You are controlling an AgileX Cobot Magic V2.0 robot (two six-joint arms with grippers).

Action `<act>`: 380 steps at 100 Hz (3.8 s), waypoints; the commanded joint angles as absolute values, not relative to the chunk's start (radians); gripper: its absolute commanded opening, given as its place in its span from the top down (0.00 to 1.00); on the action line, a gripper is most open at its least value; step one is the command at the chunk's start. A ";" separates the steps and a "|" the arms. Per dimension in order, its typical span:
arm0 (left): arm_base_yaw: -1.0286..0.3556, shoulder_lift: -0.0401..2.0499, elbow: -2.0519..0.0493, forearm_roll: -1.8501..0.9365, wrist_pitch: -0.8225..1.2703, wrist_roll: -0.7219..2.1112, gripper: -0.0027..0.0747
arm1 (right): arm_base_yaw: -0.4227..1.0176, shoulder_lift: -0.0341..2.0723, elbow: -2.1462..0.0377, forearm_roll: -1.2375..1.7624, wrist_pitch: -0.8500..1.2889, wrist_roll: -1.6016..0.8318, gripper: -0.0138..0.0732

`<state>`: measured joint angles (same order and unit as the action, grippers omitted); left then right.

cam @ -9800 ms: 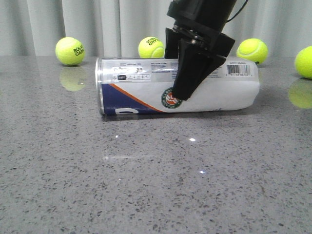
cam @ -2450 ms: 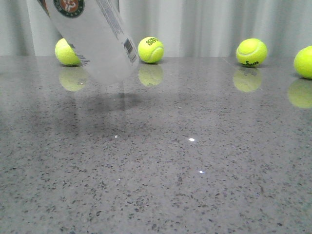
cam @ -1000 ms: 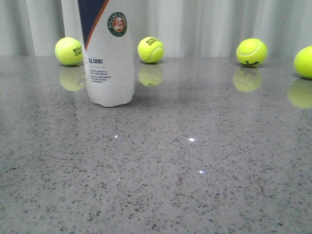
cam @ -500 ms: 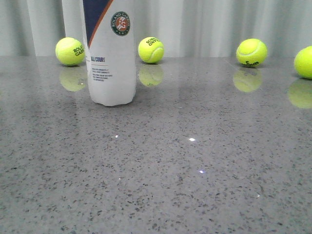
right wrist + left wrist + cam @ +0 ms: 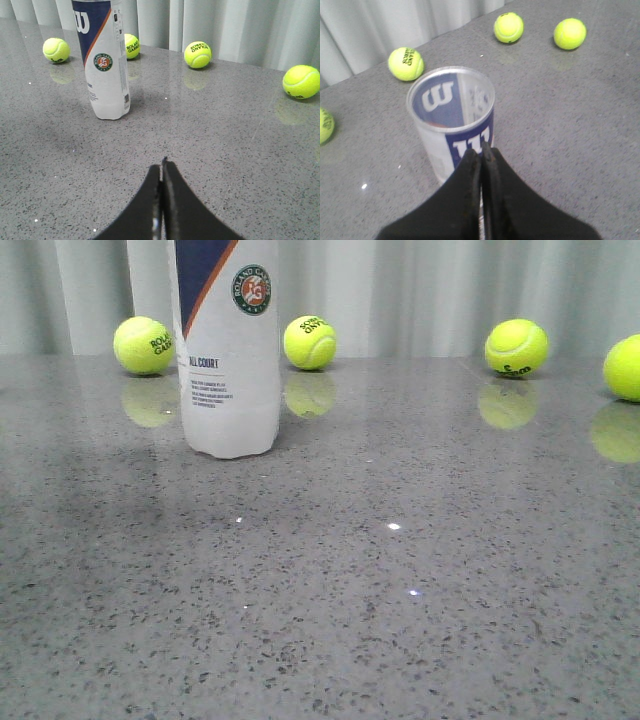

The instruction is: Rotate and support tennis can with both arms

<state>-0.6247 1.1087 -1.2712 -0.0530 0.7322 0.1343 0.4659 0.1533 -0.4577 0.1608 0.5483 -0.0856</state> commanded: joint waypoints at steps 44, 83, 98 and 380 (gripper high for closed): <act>-0.484 0.771 -0.903 0.093 0.563 0.080 0.99 | 0.458 0.162 -0.480 0.155 0.473 -0.093 0.91; -0.261 0.622 -0.747 0.093 0.426 0.080 0.99 | 0.458 0.162 -0.480 0.155 0.473 -0.093 0.91; -0.193 0.541 -0.625 0.093 0.290 0.080 0.99 | 0.458 0.162 -0.480 0.155 0.473 -0.093 0.91; -0.046 -0.039 0.045 -0.033 -0.029 0.080 0.99 | 0.012 0.095 -0.094 -0.010 -0.084 0.057 0.91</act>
<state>-0.0467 -0.0049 0.0017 -0.0264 0.0529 0.0901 0.0501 0.1111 -0.1161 0.0596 0.0114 0.0065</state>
